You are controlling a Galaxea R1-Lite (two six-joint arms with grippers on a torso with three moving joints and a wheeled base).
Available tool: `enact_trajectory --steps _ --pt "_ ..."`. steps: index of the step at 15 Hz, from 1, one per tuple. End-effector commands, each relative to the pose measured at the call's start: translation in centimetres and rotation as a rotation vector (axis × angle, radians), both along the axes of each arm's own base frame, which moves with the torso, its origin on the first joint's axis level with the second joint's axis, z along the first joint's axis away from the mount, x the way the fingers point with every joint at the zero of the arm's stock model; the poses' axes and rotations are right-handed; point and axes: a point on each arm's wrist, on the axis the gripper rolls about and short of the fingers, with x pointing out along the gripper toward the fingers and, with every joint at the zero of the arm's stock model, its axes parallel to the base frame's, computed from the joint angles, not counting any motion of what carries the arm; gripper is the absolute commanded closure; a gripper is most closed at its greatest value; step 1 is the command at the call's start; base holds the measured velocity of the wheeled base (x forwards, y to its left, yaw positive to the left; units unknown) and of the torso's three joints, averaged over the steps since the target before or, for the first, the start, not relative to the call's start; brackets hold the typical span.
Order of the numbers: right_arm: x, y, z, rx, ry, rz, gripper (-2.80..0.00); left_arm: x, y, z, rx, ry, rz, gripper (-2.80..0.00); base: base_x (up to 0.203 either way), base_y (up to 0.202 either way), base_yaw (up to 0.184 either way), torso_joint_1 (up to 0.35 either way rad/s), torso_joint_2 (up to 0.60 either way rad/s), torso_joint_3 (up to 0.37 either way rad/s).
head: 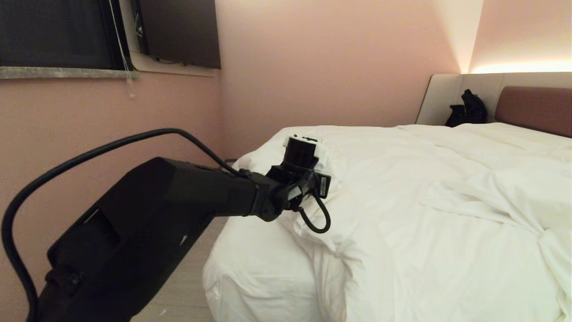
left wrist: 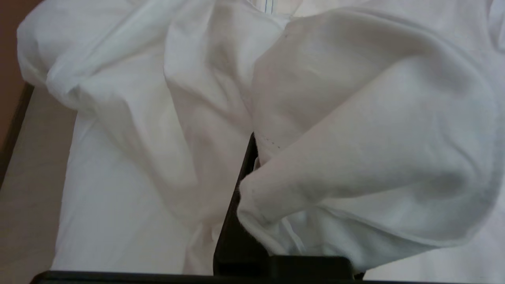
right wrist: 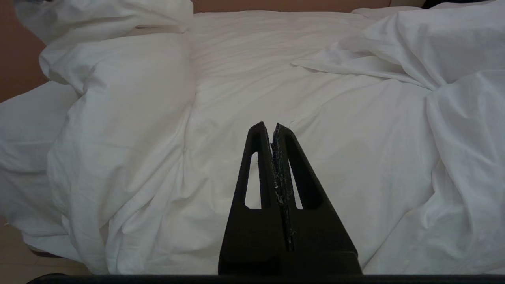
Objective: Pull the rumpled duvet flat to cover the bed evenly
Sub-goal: Flatten the corners of the folded blanket
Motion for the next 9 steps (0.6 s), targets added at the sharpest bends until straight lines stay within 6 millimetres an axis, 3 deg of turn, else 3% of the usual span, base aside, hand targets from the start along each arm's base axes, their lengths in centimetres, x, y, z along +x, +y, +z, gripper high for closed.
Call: enact_trajectory --steps 1,4,9 --pt "0.0 0.0 0.0 0.0 0.001 0.0 0.0 -1.2 1.0 1.5 0.002 0.002 0.002 0.0 0.0 0.0 0.0 0.0 0.0 0.0" --pt "0.0 0.0 0.0 0.0 0.001 0.0 0.0 -3.6 3.3 3.4 -0.004 0.057 0.024 0.0 0.0 0.0 0.0 0.0 0.0 0.0" --pt "0.0 0.0 0.0 0.0 0.002 0.002 0.0 -7.3 10.9 6.9 -0.01 0.08 0.123 0.0 0.0 0.0 0.0 0.0 0.0 0.0"
